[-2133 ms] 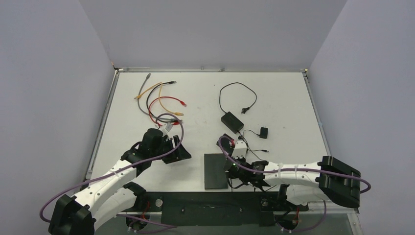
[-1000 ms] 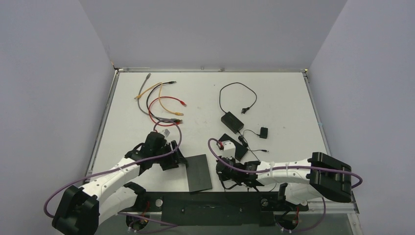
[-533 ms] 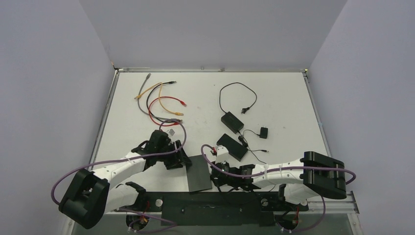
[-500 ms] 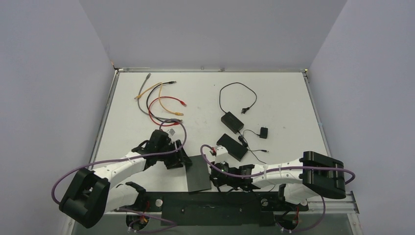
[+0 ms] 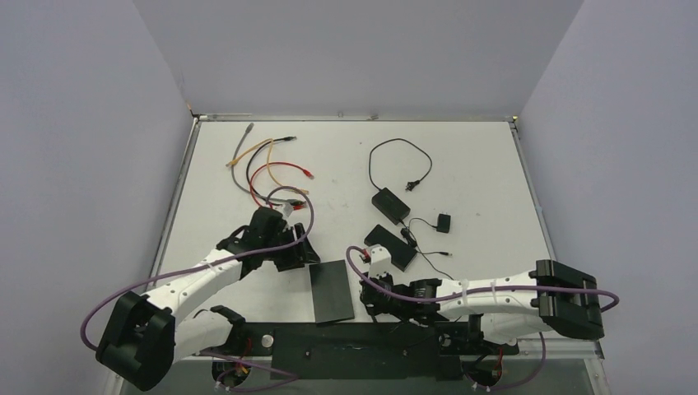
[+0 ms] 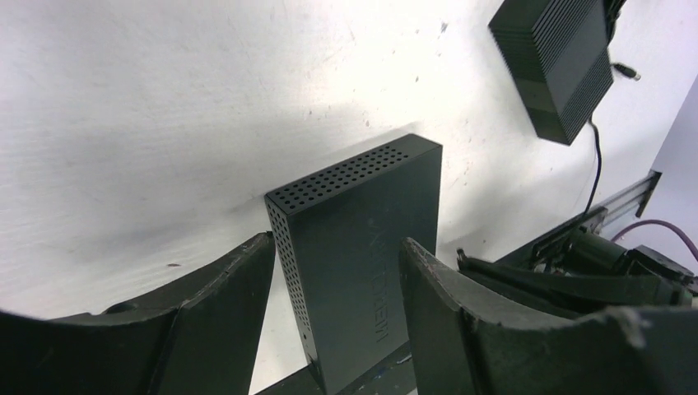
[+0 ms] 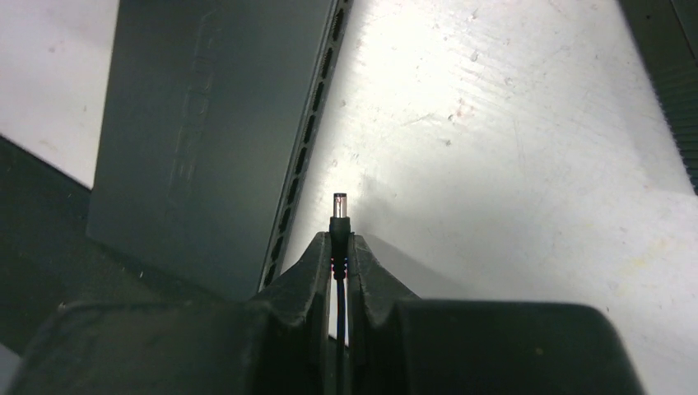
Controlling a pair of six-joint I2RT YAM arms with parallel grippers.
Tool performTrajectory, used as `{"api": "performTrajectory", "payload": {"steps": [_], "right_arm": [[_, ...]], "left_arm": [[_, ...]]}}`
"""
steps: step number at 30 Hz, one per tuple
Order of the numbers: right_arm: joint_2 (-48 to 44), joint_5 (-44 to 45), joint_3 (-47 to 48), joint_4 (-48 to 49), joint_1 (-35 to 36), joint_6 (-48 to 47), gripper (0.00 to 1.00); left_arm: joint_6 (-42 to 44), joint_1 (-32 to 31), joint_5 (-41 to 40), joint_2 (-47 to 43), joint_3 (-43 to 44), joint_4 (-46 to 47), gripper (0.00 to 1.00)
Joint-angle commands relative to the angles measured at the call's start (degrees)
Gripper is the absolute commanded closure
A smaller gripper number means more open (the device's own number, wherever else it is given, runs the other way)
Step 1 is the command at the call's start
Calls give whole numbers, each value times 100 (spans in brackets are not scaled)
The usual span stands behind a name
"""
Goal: Insert the plug into the switch port
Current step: Adjust the switch port at the center of the board.
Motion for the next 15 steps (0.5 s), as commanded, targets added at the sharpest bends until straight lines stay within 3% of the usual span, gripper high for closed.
{"api": "performTrajectory", "payload": {"steps": [1, 8, 15], "right_arm": [[-466, 285, 87, -321, 348, -214, 100], [-622, -117, 177, -23, 800, -806, 100], [-364, -564, 771, 406, 1103, -1663, 100]], "left_arm": [[345, 10, -736, -375, 513, -501, 46], [662, 17, -596, -129, 823, -156, 46], [846, 9, 206, 367, 1163, 524, 46]]}}
